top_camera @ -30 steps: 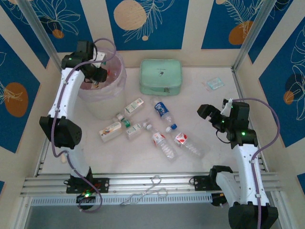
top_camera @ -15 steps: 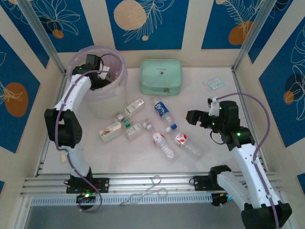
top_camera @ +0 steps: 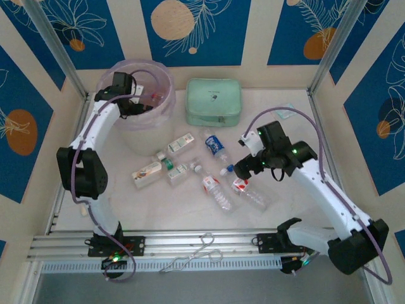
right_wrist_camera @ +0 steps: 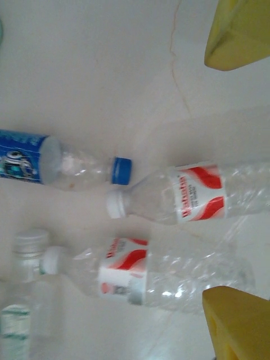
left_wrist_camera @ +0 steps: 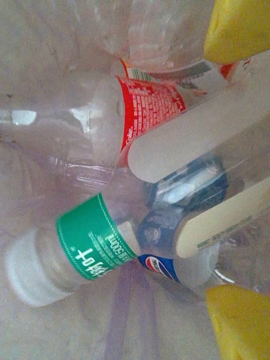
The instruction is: Put the plastic bottles in the bin
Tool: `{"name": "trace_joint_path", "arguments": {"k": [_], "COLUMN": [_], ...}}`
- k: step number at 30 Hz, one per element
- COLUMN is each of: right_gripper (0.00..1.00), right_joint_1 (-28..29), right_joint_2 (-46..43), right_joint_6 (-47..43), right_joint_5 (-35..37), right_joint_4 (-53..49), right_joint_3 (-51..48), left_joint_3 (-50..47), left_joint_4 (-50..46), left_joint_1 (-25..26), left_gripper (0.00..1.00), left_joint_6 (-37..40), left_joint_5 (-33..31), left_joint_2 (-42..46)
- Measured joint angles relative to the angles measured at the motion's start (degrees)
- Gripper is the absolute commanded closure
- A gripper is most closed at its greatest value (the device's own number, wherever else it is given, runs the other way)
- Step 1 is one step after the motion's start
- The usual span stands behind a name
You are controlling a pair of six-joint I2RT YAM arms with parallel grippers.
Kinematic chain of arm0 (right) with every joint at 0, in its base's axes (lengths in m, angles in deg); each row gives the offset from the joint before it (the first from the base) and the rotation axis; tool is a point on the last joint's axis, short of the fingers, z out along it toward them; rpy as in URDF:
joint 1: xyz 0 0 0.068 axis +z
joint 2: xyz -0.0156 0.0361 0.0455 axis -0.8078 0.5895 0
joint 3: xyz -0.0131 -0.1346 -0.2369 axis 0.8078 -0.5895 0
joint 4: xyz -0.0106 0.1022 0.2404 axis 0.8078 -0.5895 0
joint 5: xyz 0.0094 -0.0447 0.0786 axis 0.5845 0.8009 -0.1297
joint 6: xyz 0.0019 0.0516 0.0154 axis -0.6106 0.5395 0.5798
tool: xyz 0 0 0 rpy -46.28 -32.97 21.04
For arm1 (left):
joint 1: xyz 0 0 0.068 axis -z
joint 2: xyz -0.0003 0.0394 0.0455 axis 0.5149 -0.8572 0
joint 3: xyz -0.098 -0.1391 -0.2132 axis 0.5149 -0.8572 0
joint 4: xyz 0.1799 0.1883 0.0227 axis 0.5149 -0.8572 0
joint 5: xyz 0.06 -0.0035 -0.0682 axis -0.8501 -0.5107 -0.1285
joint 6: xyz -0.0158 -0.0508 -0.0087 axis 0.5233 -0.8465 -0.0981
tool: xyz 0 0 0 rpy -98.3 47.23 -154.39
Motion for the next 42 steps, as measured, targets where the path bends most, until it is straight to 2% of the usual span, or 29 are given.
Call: {"name": "trace_joint_path", "arguments": {"k": [7, 12, 16, 26, 29, 39, 42], "right_gripper": [0.01, 0.02, 0.04, 0.19, 0.20, 0.49, 0.51], "right_joint_1": [0.68, 1.51, 1.60, 3.08, 3.04, 2.89, 2.84], "right_joint_2": [7.02, 11.32, 11.74, 16.46, 17.00, 18.58, 18.21], "right_joint_6": [-8.52, -8.94, -8.68, -6.78, -6.62, -5.66, -5.20], "right_joint_5": [3.50, 5.70, 6.64, 6.21, 6.21, 6.23, 6.25], "right_joint_4": [-11.98, -12.52, -11.34, -8.28, -7.19, -6.12, -7.56], "right_joint_3": [1.70, -1.86, -7.28, -10.82, -11.45, -11.15, -10.14], "left_joint_3": [3.61, 4.22, 0.83, -4.74, -5.46, -8.31, -8.79], "left_joint_4": [-2.14, -3.08, -2.64, -0.55, -0.52, -0.13, -0.20], "left_joint_1": [0.00, 0.00, 0.00, 0.07, 0.11, 0.11, 0.11], "left_gripper": [0.01, 0.01, 0.01, 0.00, 0.01, 0.01, 0.00], "left_joint_6": [0.02, -0.24, -1.33, -4.70, -5.01, -5.40, -5.40], "left_joint_5": [-0.20, 0.24, 1.86, 7.76, 8.57, 9.33, 9.31], "left_joint_2": [5.31, 11.23, 18.64, 30.56, 32.46, 34.97, 34.99]}}
